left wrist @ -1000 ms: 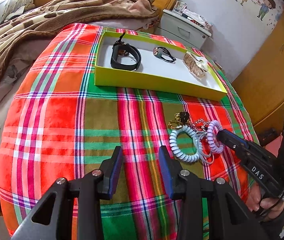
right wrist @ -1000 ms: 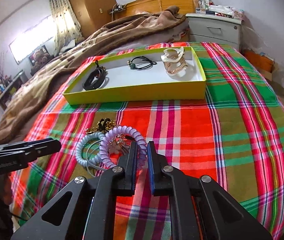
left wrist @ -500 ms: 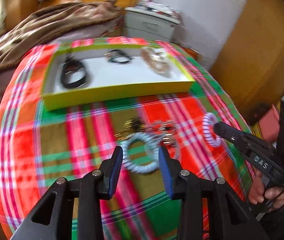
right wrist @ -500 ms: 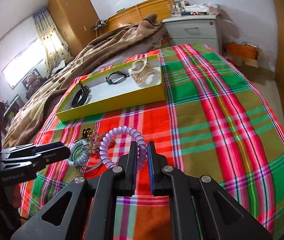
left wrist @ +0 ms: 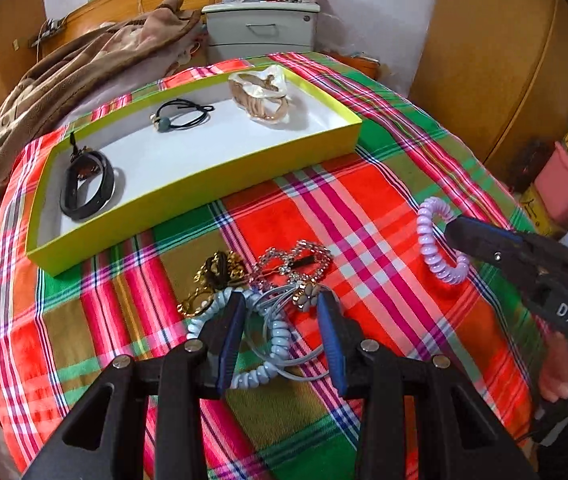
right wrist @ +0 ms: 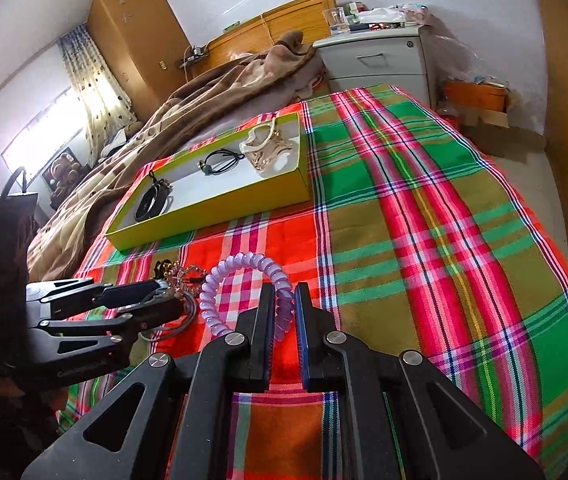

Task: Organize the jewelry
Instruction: 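Grasp the grey flower hair tie with the left gripper while the right holds the lilac spiral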

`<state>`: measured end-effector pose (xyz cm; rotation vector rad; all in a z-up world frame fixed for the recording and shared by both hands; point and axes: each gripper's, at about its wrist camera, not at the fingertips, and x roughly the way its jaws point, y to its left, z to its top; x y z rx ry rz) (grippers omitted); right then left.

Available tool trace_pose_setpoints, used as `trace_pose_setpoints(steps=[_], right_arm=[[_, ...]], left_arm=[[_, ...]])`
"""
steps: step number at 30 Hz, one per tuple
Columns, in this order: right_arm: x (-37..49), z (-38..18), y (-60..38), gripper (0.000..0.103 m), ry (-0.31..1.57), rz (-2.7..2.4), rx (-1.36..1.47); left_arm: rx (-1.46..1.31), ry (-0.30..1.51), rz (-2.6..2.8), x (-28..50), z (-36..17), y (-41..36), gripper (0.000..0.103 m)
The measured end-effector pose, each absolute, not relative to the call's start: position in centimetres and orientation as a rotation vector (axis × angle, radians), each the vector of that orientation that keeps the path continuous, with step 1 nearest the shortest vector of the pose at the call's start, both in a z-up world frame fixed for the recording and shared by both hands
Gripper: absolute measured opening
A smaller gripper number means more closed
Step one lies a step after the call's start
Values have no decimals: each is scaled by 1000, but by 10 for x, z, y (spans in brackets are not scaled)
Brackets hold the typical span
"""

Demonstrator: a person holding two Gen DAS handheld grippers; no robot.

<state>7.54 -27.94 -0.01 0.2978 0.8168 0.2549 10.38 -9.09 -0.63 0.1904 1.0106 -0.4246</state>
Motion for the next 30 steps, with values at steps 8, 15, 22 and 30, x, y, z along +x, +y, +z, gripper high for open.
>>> trace_pose_setpoints(steps=[8,15,22,30], right_arm=[[78,-1,-280,10,818,265,308],[78,-4,-280,10,821,267,313],[79,-6,-283,10,821,254,329],[79,-5,-282,10,821,249,327]], left_arm=[[230,1009,-430,109,-6,-100,39],[250,1007,-440,109,-5,-107,30],[191,1017,-463,110,-5,-105,18],[132,997,-460,107,3,-96,13]])
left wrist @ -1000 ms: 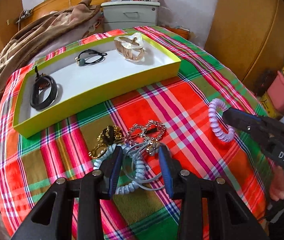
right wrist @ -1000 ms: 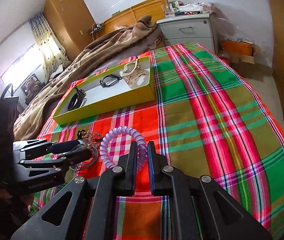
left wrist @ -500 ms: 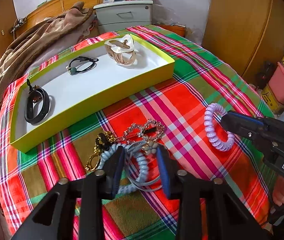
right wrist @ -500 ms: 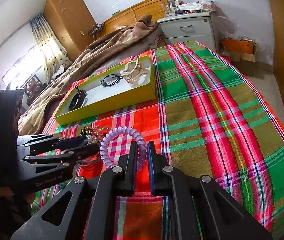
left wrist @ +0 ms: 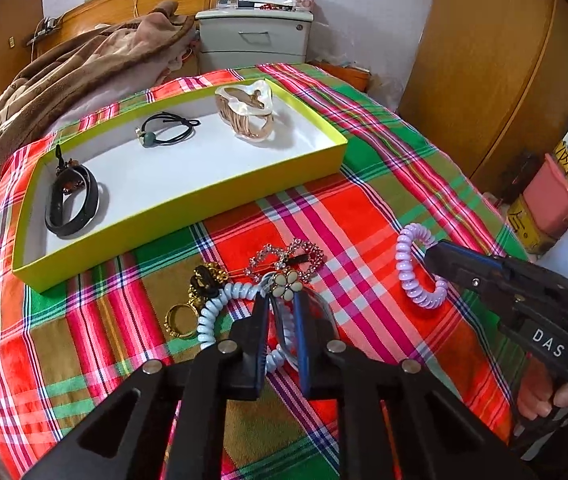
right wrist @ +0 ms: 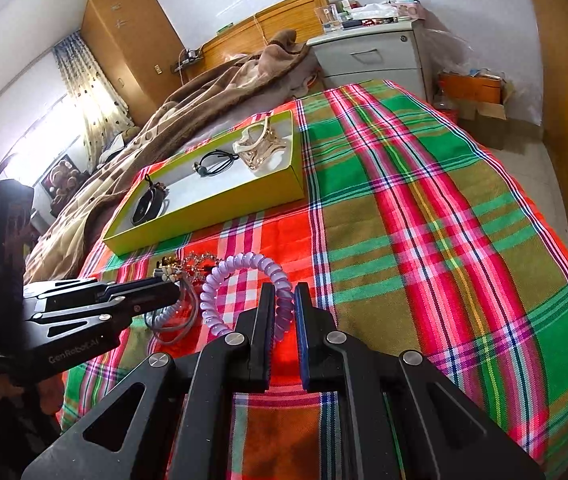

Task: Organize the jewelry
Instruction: 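Grasp the grey flower hair tie with the left gripper while the right holds the lilac spiral, then carry the grey flower tie into the box with the left gripper while the right carries the lilac spiral in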

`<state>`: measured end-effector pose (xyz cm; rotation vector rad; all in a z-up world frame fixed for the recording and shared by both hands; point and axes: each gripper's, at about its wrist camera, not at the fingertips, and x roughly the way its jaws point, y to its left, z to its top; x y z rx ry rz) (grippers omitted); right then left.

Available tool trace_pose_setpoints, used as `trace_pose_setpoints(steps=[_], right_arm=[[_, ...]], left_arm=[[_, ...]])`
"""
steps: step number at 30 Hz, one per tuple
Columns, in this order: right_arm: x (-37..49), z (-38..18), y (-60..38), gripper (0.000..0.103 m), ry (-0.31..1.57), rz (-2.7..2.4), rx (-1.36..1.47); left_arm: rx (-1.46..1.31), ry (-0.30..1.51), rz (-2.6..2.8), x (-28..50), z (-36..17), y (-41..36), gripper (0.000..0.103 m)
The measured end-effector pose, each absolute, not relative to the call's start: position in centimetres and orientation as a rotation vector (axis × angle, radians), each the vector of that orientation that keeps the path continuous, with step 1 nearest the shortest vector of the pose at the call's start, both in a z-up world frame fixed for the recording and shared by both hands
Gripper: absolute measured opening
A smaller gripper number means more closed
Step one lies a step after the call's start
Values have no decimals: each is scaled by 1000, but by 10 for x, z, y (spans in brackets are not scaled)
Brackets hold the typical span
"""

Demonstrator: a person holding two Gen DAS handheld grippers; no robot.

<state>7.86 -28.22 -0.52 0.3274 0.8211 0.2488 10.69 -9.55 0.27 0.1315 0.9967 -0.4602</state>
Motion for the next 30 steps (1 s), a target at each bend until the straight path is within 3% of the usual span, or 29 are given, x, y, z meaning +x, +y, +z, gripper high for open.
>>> trace_pose_setpoints(steps=[30], right_arm=[[105,38,-256,10,746,270,254]], left_arm=[[19,893,-376,122,51,-42,13]])
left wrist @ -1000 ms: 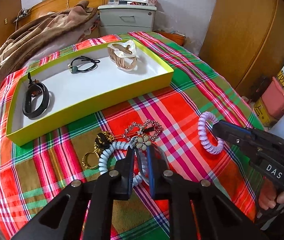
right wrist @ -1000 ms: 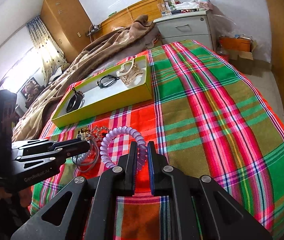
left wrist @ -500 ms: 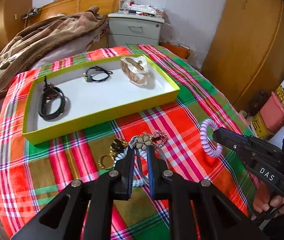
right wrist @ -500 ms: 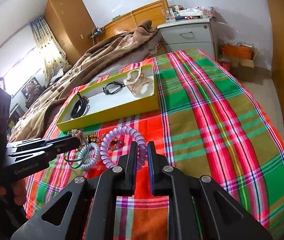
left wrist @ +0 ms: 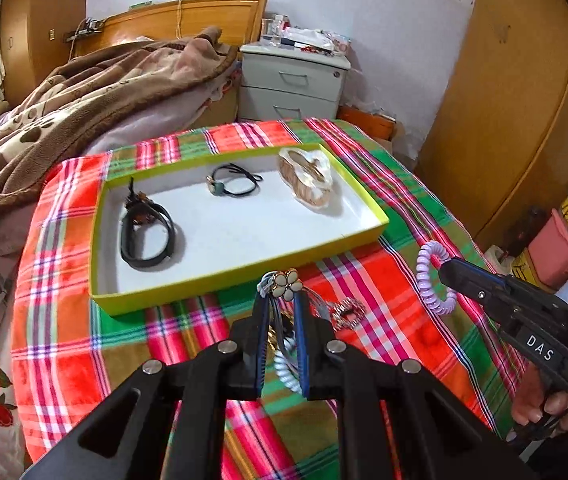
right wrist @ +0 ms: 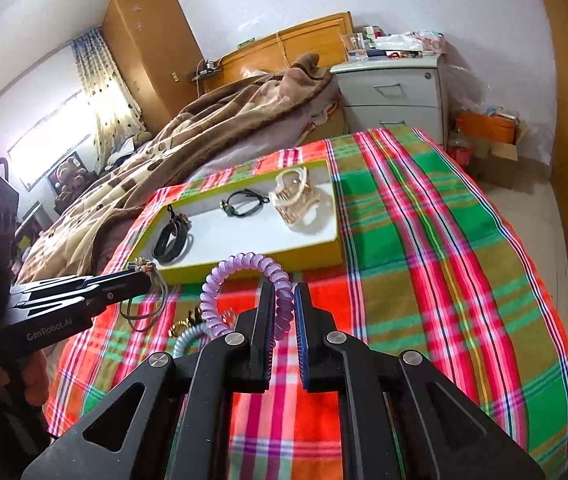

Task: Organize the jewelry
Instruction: 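Carry the grey flower tie into the box with the left gripper while the right carries the lilac spiral in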

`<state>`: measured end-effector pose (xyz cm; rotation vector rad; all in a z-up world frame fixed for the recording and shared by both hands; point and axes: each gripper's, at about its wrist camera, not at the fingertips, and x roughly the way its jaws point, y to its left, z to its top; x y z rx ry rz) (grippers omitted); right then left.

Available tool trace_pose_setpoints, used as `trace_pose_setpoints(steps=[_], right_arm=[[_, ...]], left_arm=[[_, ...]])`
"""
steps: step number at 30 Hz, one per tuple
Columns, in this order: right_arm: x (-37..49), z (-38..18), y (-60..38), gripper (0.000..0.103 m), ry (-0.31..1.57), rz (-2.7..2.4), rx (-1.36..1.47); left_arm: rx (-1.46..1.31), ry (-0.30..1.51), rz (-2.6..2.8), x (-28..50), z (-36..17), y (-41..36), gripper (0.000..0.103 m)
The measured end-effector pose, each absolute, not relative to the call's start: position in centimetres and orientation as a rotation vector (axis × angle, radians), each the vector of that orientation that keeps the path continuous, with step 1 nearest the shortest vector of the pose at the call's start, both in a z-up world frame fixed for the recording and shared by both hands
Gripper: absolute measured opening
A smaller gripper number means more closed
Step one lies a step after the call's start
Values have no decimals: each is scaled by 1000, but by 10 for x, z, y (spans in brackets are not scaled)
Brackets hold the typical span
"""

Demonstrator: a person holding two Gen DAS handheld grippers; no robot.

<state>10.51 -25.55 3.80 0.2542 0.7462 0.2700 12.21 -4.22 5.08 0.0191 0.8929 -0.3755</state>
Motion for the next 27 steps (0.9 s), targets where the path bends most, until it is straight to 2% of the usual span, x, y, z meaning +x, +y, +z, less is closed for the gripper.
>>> trace_pose_setpoints(steps=[27], right_arm=[[205,31,-196,10,796,276,123]], left_arm=[[-38,896,-297,230,49,-9,13]])
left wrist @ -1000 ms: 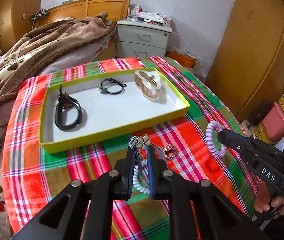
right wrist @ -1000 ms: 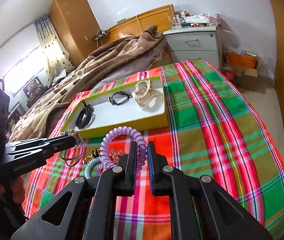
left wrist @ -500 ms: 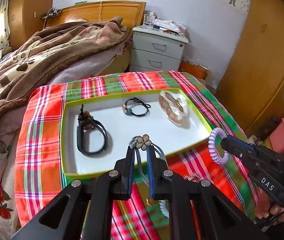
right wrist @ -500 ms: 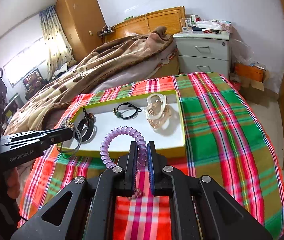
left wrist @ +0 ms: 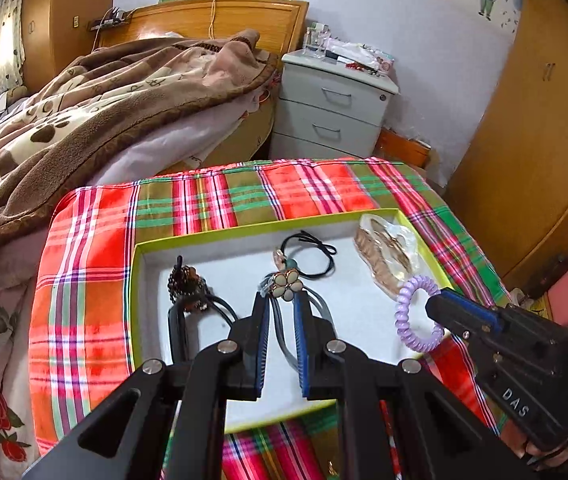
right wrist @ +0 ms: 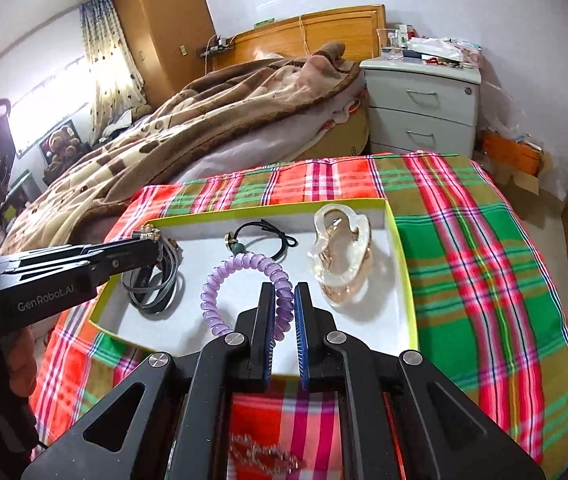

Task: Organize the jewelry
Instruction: 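Carry the grey flower tie into the box with the left gripper while the right carries the lilac spiral in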

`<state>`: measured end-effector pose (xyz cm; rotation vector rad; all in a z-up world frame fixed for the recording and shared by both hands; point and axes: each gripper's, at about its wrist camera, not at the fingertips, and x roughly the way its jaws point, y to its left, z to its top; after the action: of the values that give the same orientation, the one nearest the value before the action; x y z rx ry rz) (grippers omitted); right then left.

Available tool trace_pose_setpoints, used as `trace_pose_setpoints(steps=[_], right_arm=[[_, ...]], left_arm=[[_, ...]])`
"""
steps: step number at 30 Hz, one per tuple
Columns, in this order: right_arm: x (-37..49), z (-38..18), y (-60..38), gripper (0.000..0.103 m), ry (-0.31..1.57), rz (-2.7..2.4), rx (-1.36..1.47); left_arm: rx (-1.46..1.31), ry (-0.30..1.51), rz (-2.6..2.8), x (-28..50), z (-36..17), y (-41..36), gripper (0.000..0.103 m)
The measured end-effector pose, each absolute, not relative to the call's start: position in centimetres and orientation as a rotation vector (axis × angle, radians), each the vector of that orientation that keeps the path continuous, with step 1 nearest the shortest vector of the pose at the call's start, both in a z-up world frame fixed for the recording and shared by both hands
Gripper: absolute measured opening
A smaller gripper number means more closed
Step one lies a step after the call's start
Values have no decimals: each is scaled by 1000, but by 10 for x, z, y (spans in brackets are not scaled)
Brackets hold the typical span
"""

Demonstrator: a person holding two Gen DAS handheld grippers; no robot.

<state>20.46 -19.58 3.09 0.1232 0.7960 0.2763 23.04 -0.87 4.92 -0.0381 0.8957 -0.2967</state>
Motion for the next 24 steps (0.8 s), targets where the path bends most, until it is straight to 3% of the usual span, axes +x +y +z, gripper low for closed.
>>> trace_pose_setpoints(steps=[24], right_arm=[[248,-8,-175,10,900,246,24]], left_arm=[[-51,990,-263,298,2,-8,13]])
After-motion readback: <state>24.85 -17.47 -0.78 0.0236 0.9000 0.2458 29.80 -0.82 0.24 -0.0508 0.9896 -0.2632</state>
